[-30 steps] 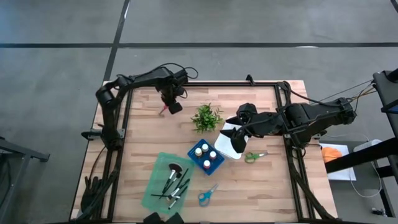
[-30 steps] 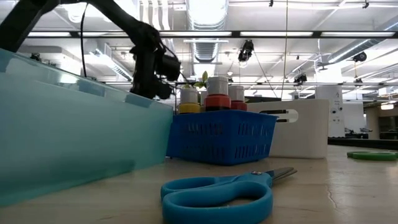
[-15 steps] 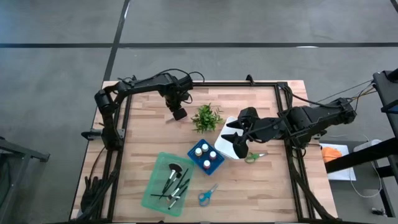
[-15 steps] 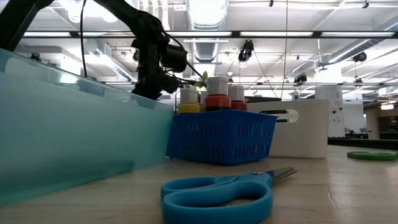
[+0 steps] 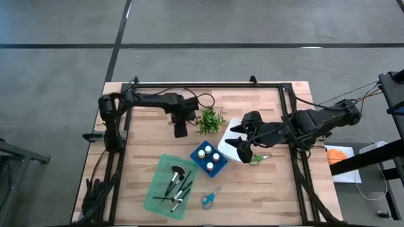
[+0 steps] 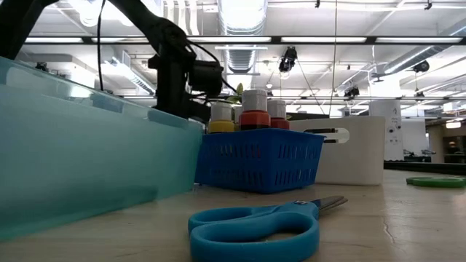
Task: Pick & Place Paint Supplies
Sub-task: Put the orange scissors into the white bin
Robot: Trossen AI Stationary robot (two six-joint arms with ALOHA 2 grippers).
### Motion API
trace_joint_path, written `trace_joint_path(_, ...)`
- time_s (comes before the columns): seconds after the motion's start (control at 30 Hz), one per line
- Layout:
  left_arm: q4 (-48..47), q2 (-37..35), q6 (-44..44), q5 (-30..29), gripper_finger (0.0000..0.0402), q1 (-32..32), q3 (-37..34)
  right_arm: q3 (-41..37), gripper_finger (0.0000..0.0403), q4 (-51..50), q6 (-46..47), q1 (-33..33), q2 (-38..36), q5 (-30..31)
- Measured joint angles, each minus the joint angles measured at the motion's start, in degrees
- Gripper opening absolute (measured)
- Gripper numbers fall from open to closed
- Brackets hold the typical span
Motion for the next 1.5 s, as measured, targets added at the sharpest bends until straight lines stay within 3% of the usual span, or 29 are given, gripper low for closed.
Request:
trace_joint_path(0.5,2.4,-3.6,14.9,-1.3,0.013,-1.6,-3.7,-1.5,0.026,-0.1,2.7,3.2,0.0,1.1)
trace_joint_path(0.8,8.6,-6.1,20.9,2.2,0.013,-1.4,-3.7,-3.0,0.026,-0.6,1.7,3.7,0.0,3.0)
trace_joint_path(1.5,11.7,-1.7,18.9,1.0,0.013,1.9,-4.5,-3.0,0.026,-0.6,-2.2,3.7,-7.0,5.4)
